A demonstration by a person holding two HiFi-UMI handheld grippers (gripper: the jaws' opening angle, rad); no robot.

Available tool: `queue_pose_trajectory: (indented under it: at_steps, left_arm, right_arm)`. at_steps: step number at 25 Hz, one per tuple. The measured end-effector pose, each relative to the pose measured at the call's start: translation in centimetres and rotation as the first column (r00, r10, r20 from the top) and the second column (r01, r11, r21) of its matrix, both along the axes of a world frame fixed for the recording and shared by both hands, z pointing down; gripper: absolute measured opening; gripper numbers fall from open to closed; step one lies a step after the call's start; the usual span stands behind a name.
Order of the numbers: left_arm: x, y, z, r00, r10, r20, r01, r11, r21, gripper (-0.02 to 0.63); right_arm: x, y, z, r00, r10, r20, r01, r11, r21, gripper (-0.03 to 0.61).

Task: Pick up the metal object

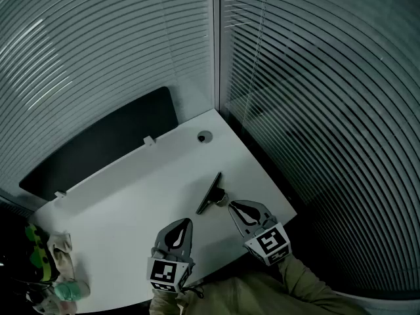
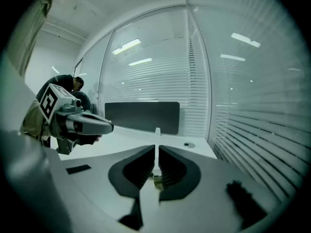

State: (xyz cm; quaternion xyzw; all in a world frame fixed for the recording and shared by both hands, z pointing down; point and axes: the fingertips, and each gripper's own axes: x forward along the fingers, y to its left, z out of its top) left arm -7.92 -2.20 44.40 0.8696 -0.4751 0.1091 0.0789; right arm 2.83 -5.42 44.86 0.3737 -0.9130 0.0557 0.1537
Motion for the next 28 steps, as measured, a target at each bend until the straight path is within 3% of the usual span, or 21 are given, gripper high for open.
queue_pose_trajectory:
  at_steps: [11, 19, 28]
  left_arm:
    - [-0.9, -0.6, 1.2, 1.0, -0.028, 0.002, 0.028, 0.999, -0.04, 0.008]
    - [-1.4, -0.6, 2.4, 0.998, -0.065, 0.0, 0.065, 0.995, -0.077, 0.006]
    - [-1.6, -0.9, 2.9, 0.996, -0.089, -0.003, 0.088, 0.992, -0.092, 0.008]
  right_arm:
    - [-1.3, -3.7, 6.2, 0.997, -0.016, -0.078, 0.001, 0.982, -0.191, 0.229]
    - [-2.4, -6.4, 9.8, 0.989, -0.071, -0.13, 0.034, 0.962, -0.272, 0.236]
    - [-4.1, -8.0, 10.8, 0.999, -0.049, 0.02, 0.053, 0.922, -0.384, 0.238]
